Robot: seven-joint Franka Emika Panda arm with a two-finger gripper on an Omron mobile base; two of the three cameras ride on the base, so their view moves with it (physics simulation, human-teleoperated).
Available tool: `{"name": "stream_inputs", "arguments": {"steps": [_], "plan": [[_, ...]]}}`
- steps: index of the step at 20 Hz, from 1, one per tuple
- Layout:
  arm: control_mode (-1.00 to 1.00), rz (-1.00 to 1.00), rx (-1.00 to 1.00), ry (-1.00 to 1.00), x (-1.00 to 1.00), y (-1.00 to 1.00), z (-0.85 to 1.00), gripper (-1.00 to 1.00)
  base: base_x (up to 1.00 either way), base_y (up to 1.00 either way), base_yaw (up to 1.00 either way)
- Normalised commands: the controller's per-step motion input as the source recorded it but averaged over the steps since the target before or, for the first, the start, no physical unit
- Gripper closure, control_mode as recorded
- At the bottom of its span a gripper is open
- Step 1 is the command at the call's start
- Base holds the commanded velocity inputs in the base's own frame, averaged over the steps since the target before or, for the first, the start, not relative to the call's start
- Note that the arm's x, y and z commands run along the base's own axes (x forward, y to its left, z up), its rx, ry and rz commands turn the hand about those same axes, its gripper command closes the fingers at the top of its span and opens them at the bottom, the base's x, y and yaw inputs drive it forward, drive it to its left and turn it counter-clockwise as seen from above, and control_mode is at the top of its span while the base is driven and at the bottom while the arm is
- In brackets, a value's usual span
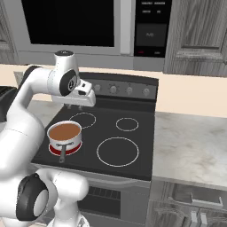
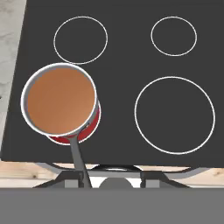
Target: Pick up the sugar cube(s) and place them in the saucepan with hot chocolate.
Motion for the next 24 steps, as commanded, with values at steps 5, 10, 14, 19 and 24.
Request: {"name": "stream_inputs", "arguments": {"steps": [5,10,14,19,24], "plan": [[-1.00,0.00,0.01,0.00,0.00,0.23,-0.01,-1.00,0.00,0.00,0.00],[-1.00,0.02,0.00,0.00,-0.08,0.71,-0.15,-1.00,0.00,0.00,0.00],[-1.00,0.02,0.00,0.02,-0.09,0.64,-0.23,-1.00,0.00,0.00,0.00],[-1.00,0.10,-0.01,0.11,-0.05,0.64,-0.32,-1.00,0.00,0.00,0.00],[-1.00,0.14,-0.01,0.01,-0.01,0.88,-0.15,-1.00,0.00,0.00,0.00]]}}
